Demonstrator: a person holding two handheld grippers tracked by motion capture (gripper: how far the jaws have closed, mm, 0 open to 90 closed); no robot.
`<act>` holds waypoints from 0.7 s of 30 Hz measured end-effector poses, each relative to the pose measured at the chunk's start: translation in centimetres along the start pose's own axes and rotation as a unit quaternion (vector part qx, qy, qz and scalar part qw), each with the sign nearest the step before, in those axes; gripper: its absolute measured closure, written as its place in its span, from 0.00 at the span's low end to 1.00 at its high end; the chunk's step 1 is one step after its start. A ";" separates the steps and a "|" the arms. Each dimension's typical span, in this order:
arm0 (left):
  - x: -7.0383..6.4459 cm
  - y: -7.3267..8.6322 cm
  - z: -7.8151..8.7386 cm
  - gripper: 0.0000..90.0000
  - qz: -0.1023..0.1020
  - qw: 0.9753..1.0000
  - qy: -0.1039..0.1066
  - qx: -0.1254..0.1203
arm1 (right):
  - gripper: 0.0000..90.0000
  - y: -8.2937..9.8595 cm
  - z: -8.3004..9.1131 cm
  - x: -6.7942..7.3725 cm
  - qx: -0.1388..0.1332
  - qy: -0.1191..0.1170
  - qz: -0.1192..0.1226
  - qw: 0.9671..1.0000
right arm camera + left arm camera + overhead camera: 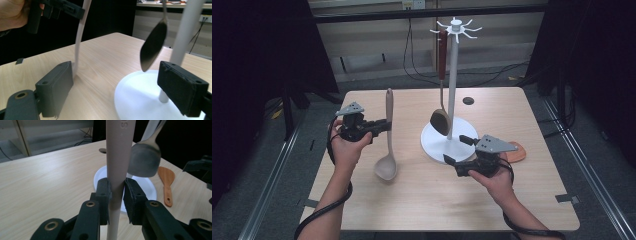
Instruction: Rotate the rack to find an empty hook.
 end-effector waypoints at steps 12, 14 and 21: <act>-4.5 -2.1 0.1 0.83 -0.029 0.998 0.043 -0.034 | 0.18 -0.8 -2.4 1.1 0.003 -0.005 0.016 1.000; -5.1 -2.5 0.0 0.83 -0.033 0.998 0.046 -0.035 | 0.20 -1.2 -2.7 1.2 0.001 -0.010 0.019 1.000; -6.9 -3.1 -0.1 0.83 -0.043 0.997 0.054 -0.034 | 0.35 -1.7 -4.2 1.5 -0.003 -0.006 0.020 1.000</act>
Point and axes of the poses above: each handheld gripper's, and its own axes: z roughly backward along the jaws, y roughly out of its underside, x roughly to its left, the point moved 9 cm from there along -z, roughly forward along the jaws, and after that the axes turned 11 degrees about -y, right-handed, at the moved point
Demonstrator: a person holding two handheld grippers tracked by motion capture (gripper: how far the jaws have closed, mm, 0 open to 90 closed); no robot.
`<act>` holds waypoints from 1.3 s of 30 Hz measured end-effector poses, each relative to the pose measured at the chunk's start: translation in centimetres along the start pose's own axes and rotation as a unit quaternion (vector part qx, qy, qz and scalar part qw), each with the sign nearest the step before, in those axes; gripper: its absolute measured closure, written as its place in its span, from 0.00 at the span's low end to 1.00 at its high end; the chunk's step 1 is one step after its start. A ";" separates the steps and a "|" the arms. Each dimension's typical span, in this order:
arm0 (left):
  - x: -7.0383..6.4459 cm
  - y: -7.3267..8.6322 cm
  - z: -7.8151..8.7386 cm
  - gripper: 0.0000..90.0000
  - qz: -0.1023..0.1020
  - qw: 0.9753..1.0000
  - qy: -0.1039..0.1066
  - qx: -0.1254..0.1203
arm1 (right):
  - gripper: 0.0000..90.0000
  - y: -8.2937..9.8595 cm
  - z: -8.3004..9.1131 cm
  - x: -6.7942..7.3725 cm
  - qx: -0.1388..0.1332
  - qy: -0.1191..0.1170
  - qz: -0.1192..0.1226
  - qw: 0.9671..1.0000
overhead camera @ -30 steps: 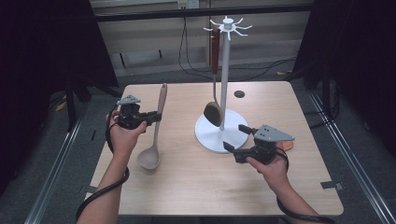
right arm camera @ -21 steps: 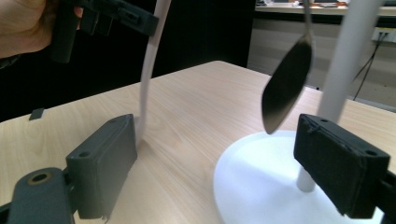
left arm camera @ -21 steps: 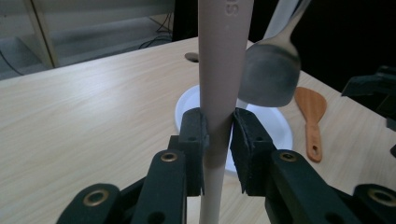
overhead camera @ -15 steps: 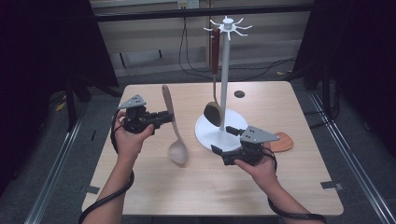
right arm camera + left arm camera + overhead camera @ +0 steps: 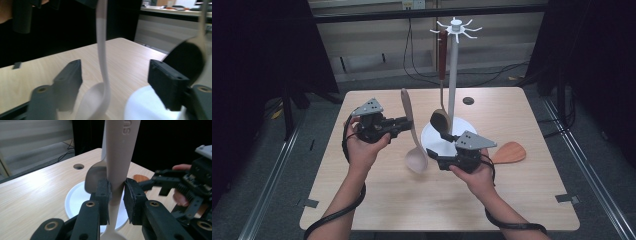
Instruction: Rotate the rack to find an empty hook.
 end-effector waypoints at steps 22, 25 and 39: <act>-3.1 -0.2 -0.7 0.83 -0.008 1.000 0.012 0.008 | 0.76 -1.0 -2.3 0.3 -0.004 0.015 -0.010 1.000; -3.3 0.0 -0.9 0.83 -0.007 1.000 0.009 0.006 | 0.84 -1.1 -2.2 0.3 -0.010 0.023 -0.011 1.000; -2.7 0.1 -1.1 0.58 0.010 1.000 0.006 -0.029 | 0.89 -1.2 -1.0 0.0 -0.008 0.015 0.006 1.000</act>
Point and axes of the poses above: each handheld gripper's, and its own axes: z roughly backward along the jaws, y roughly out of its underside, x roughly to its left, the point moved 9 cm from there along -z, roughly forward along the jaws, and after that the axes turned 11 degrees about -y, right-handed, at the moved point
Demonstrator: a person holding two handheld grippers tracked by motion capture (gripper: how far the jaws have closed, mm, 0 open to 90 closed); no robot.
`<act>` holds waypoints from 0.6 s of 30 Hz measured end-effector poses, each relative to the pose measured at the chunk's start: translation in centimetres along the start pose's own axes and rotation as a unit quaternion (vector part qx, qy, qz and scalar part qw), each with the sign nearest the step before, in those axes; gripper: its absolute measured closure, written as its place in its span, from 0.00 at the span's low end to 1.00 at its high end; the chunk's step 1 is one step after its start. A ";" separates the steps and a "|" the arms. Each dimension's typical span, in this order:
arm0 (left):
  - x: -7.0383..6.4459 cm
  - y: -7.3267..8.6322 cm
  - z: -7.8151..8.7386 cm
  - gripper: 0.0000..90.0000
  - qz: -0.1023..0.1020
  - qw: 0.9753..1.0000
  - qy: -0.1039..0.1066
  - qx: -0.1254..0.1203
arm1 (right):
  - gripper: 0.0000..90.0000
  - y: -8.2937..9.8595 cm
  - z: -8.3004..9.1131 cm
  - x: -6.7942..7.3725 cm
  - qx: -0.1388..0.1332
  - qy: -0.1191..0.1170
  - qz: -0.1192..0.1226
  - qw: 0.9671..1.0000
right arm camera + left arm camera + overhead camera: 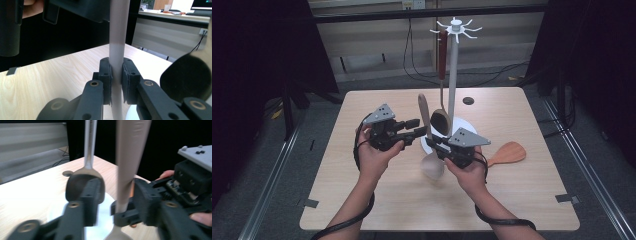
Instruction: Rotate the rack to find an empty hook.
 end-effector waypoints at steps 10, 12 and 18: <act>2.1 1.9 0.0 0.25 -0.012 0.999 -0.040 0.005 | 0.89 -0.6 1.5 -0.3 -0.011 -0.023 -0.003 1.000; 2.6 2.5 -0.1 0.17 -0.012 0.999 -0.048 0.012 | 0.89 -0.7 1.7 -0.3 -0.016 -0.032 -0.006 0.999; 4.0 3.9 -0.1 0.07 -0.005 0.997 -0.068 0.023 | 0.89 -0.9 2.8 -0.2 -0.022 -0.063 -0.008 0.998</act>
Point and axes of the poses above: each handheld gripper's, and its own axes: z roughly backward along the jaws, y roughly out of its underside, x roughly to its left, the point moved 9 cm from there along -z, roughly forward along the jaws, and after that the axes turned 11 degrees about -y, right-handed, at the moved point
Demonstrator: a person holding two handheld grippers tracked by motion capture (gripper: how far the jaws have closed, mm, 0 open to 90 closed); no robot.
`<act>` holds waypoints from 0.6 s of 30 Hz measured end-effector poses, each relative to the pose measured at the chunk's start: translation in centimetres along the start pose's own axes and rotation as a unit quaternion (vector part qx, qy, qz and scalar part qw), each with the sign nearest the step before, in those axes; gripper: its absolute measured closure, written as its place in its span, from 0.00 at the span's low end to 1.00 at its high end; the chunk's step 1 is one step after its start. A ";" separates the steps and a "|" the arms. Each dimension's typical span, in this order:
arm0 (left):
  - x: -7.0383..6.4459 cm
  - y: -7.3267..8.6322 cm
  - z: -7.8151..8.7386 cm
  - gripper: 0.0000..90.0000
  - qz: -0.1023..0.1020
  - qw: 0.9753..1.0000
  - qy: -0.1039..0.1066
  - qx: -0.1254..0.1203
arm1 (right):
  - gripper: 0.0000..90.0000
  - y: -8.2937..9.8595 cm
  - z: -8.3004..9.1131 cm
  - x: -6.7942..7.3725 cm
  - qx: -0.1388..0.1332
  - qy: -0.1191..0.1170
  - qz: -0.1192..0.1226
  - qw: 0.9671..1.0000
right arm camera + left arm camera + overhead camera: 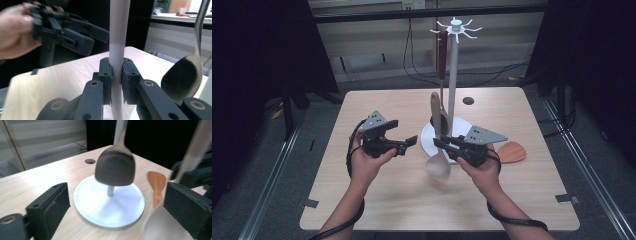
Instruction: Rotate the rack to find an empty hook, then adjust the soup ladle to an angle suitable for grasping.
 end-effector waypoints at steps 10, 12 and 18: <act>0.7 2.0 -0.2 0.03 0.007 1.000 -0.007 0.016 | 0.89 -0.7 1.5 0.2 -0.012 -0.057 -0.008 0.998; 0.8 2.5 -0.3 0.02 0.002 1.000 -0.005 0.022 | 0.89 -0.8 1.7 0.1 -0.011 -0.058 -0.007 0.998; 1.1 3.7 -0.7 0.02 0.001 0.999 -0.006 0.036 | 0.89 -1.6 2.3 0.0 -0.017 -0.076 -0.008 0.997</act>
Point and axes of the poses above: each handheld gripper's, and its own axes: z roughly backward along the jaws, y roughly out of its underside, x roughly to its left, the point moved 9 cm from there along -z, roughly forward along the jaws, and after that the axes turned 11 degrees about -y, right-handed, at the moved point
